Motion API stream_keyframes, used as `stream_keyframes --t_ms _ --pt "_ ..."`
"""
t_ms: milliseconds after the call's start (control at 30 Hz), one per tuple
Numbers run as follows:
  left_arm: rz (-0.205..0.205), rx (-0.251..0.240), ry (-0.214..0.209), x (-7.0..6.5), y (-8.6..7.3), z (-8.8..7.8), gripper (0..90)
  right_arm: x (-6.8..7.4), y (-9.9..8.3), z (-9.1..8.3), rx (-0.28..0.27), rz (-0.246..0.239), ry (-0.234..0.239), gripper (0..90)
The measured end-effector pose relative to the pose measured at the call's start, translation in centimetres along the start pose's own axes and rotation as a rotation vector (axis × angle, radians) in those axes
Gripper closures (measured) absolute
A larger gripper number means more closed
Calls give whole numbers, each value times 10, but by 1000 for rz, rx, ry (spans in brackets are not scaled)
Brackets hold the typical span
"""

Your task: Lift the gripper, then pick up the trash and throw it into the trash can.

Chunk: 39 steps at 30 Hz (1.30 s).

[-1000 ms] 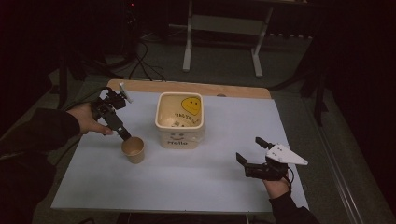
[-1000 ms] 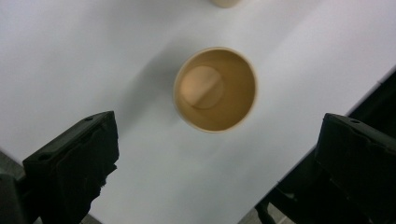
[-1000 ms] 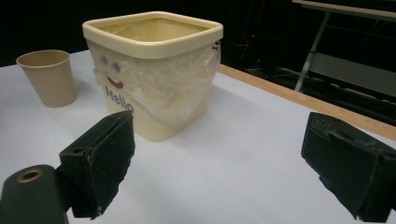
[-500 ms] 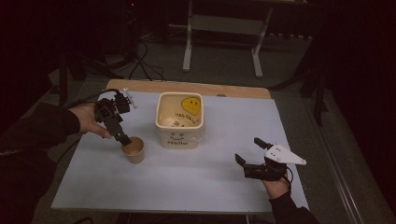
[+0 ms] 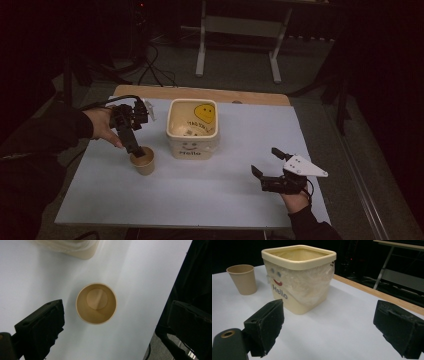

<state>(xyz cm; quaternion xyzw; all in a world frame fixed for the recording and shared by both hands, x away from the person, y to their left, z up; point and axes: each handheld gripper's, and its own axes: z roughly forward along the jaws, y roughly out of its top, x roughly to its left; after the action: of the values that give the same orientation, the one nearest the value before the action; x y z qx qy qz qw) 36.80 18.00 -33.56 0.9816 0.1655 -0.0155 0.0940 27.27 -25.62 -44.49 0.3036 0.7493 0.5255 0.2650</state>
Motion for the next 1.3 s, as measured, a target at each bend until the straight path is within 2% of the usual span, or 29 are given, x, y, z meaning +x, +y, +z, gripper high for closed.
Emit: stream_keyframes --t_ms 133,167,267,500,600,633,900,1133,1300 --pt "49 8 1 -4 4 1 19 0 0 0 0 -2 6 95" --pt "71 8 15 -5 5 1 19 0 0 0 0 -4 7 95" --pt "103 5 21 -8 7 2 19 0 0 0 -3 -5 10 95" --pt "138 16 28 -9 10 4 18 1 0 0 2 -8 15 95" --pt "141 15 37 -8 9 6 18 1 0 0 6 -9 21 95" --pt "135 13 28 -7 8 6 19 1 0 0 6 -8 23 95" --pt "106 47 30 -4 7 19 18 1 0 -1 -1 -6 27 95" --pt "109 70 18 -1 2 38 18 1 1 -2 0 -7 29 95" --pt "93 77 3 4 -3 54 18 1 1 -1 1 -8 31 95"
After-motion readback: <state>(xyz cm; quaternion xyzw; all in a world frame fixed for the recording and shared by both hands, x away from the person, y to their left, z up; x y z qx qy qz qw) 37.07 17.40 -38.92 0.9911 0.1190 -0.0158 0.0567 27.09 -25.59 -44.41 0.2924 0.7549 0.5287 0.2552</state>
